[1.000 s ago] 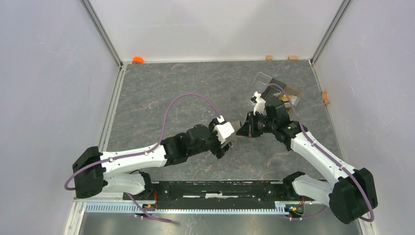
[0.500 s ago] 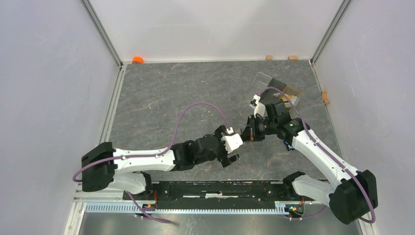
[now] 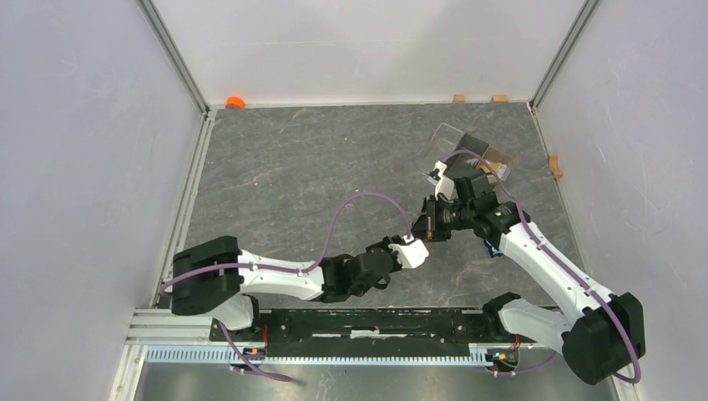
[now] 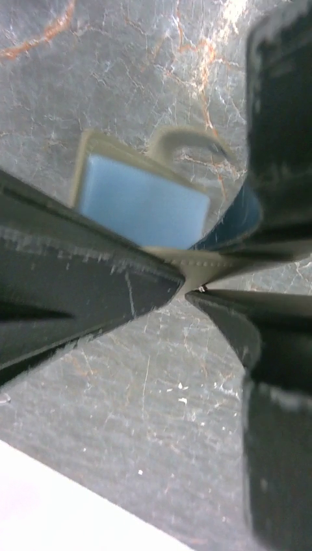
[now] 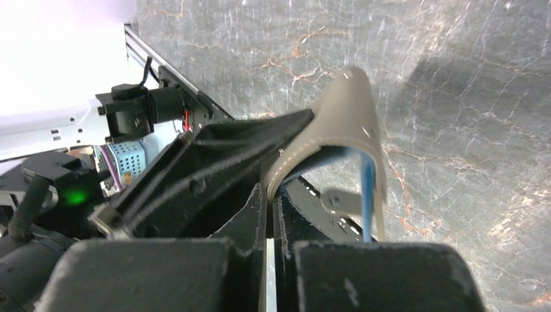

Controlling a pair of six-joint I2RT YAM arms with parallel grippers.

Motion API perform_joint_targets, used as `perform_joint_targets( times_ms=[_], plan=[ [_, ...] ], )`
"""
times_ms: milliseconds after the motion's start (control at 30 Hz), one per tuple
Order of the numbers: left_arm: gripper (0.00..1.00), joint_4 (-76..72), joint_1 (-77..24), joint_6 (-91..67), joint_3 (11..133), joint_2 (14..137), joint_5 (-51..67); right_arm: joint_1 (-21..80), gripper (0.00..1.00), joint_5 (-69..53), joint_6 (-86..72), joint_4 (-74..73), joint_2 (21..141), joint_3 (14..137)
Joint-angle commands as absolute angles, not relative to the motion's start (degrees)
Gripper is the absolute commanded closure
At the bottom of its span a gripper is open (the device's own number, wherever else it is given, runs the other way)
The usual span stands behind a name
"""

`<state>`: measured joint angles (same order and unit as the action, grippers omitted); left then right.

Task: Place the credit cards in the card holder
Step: Open the card holder at the center of the board.

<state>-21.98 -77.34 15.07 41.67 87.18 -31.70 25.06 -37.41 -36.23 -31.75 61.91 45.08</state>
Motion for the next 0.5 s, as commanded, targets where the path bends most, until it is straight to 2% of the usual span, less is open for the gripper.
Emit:
perform_joint_targets(
  times_ms=[0, 67, 100, 333, 467],
  plan=[
    [0.82, -26.73, -78.25, 17.57, 42.94, 88.24, -38.73, 25.08, 0.95, -37.56, -36.88, -29.58, 60.65, 46.04],
    [0.95, -25.90, -78.23, 16.15, 42.93, 87.79, -38.89, 25.12, 0.85, -36.18, -36.91, -28.17, 60.65, 45.09],
    [0.98, -25.04, -78.29, 14.97, 43.06, 87.64, -38.82, 25.14, 0.81, -35.03, -36.73, -27.61, 60.61, 44.73],
    [0.98, -8.75, -76.95, 1.17, 48.03, 86.86, -35.49, 25.11, 0.53, -20.23, -32.25, -24.80, 59.30, 41.93],
    [0.98, 1.07, -72.45, -11.94, 50.08, 87.07, -26.69, 25.14, 0.44, -17.40, -30.11, -22.28, 57.34, 39.12]
  ],
)
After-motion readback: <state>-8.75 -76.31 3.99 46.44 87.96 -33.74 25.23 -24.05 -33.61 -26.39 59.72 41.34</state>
